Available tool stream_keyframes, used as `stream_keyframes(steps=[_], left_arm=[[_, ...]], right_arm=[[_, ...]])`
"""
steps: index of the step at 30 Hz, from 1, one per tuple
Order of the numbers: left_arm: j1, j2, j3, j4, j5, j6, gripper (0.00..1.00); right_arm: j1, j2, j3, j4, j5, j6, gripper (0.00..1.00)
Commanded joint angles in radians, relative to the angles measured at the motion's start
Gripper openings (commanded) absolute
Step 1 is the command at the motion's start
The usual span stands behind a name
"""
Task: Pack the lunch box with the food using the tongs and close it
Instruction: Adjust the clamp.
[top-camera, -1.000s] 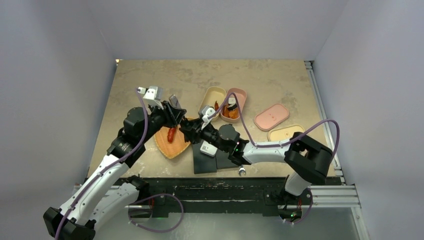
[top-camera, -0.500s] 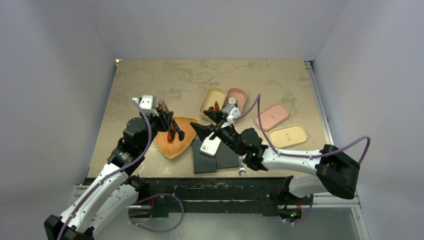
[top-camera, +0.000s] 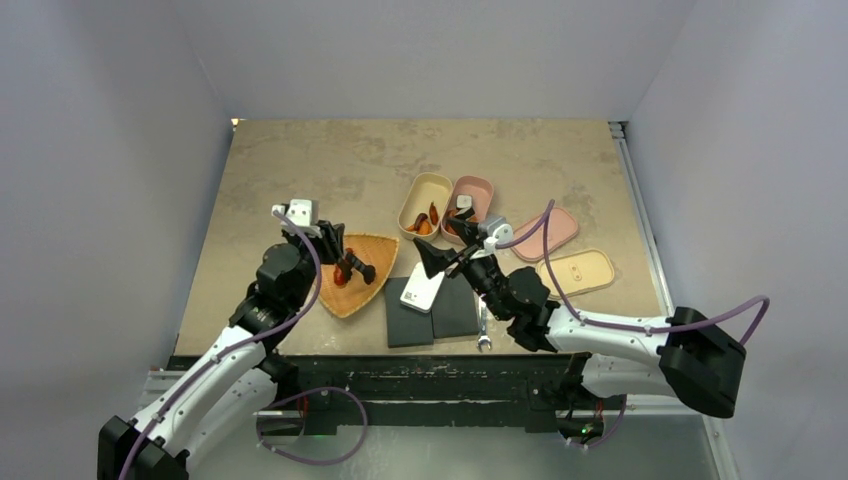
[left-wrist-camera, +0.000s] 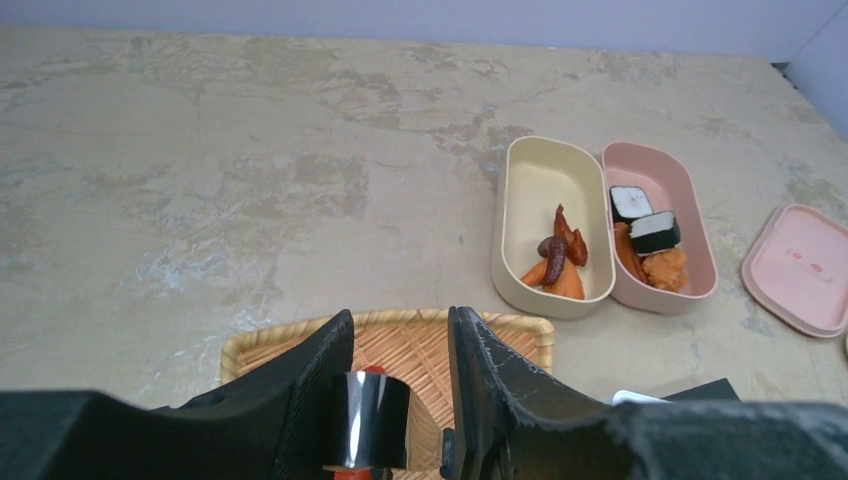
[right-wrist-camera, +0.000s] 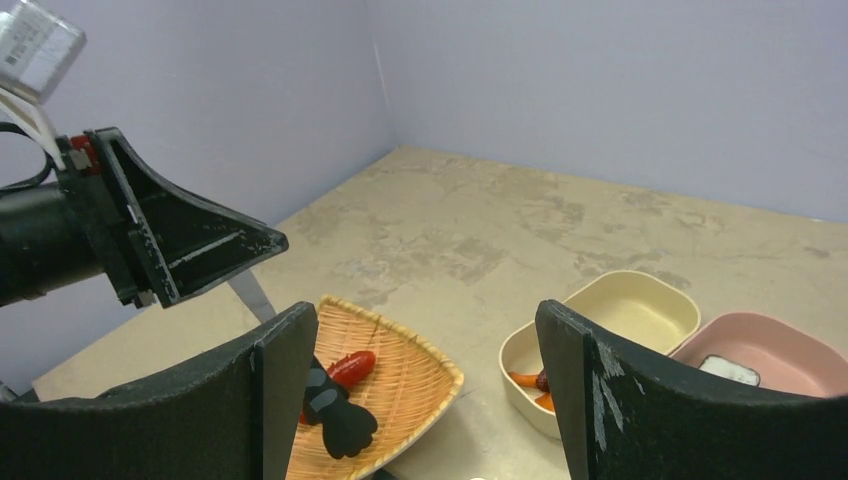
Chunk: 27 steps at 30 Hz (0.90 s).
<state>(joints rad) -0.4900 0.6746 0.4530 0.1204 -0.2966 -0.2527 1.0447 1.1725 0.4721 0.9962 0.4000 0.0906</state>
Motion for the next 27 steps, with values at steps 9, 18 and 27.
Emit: stream_keyframes(steps=[9, 18, 27], left_arm=[[-0.010, 0.044, -0.018, 0.118, 0.029, 0.011, 0.47], [-0.010, 0.050, -0.085, 0.171, 0.043, -0.039, 0.50], [-0.010, 0.058, -0.109, 0.184, 0.064, -0.073, 0.46]], right_arm=[[-0.012, -0.053, -0.041, 0.048, 0.038, -0.033, 0.84], [-0.014, -0.039, -0.040, 0.053, -0.029, -0.041, 0.85], [-0.012, 0.178, 0.032, 0.178, -0.294, -0.018, 0.88]])
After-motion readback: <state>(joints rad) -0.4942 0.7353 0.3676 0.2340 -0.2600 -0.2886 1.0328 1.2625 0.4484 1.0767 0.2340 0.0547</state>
